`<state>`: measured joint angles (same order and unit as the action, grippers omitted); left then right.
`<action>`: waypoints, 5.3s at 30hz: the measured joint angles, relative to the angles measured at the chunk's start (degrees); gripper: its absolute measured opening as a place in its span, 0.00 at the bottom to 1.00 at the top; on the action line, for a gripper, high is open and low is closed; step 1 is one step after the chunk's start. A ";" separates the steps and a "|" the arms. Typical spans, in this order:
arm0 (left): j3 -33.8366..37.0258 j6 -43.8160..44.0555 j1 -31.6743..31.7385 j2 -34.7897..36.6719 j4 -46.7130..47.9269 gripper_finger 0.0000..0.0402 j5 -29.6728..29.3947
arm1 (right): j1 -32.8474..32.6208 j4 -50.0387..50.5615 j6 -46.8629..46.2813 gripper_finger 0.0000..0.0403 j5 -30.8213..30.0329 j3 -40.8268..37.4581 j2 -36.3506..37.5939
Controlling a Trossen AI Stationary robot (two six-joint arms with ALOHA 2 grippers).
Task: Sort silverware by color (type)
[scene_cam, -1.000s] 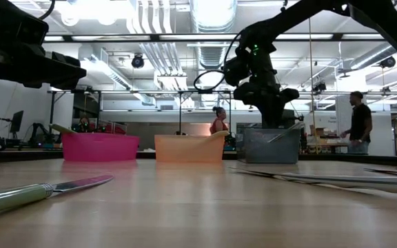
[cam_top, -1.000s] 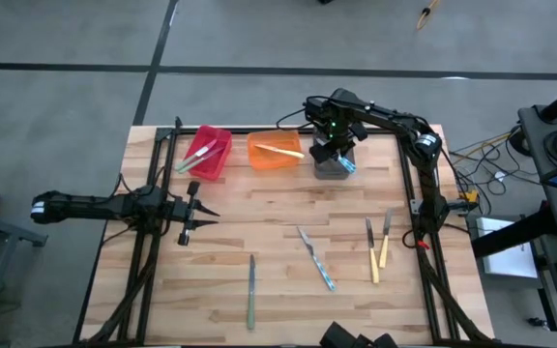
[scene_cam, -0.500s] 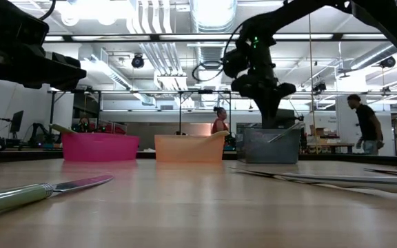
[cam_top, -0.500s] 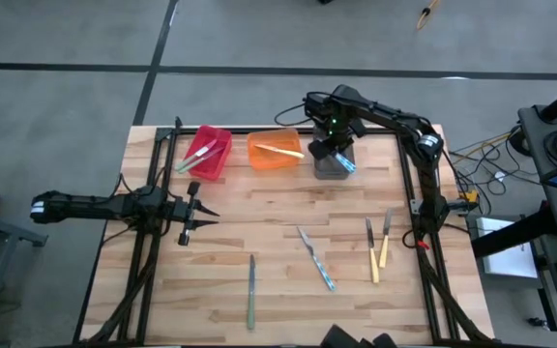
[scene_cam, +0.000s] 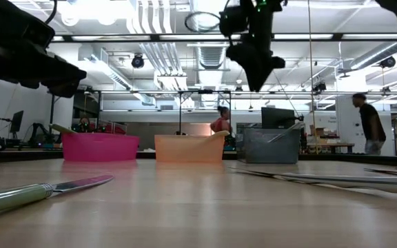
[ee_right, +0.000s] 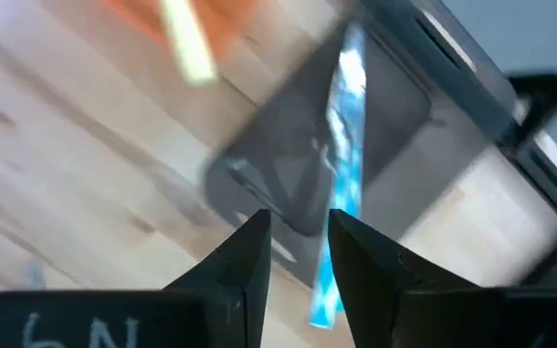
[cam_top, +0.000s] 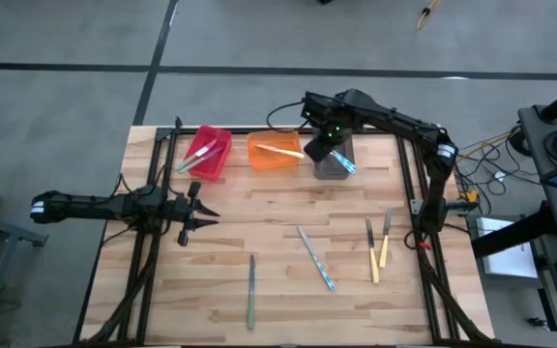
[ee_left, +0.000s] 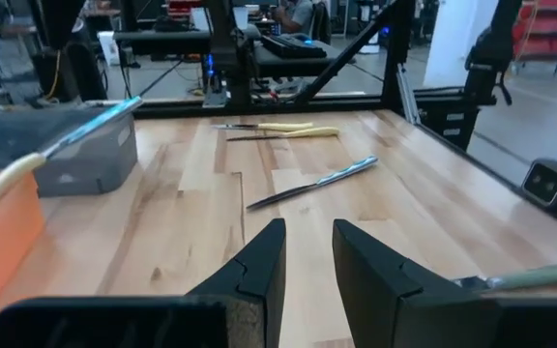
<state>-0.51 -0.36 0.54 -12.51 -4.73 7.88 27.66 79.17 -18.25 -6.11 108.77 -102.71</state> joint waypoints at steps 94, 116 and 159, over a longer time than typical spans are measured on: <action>0.01 15.62 -0.02 -1.19 0.14 0.18 -11.98 | -32.66 -67.97 0.29 0.21 -7.45 -35.08 -4.13; 0.02 13.06 -0.01 -1.51 0.02 0.18 -12.80 | -32.66 -68.59 1.21 0.22 -7.45 -33.39 -4.29; 0.02 13.52 0.00 -1.51 0.04 0.18 -15.50 | -41.50 -8.19 -31.06 0.21 16.04 -24.56 -4.13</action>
<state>-0.49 13.16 0.54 -14.02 -4.69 -7.62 -13.84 70.99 -49.30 9.93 84.21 -106.85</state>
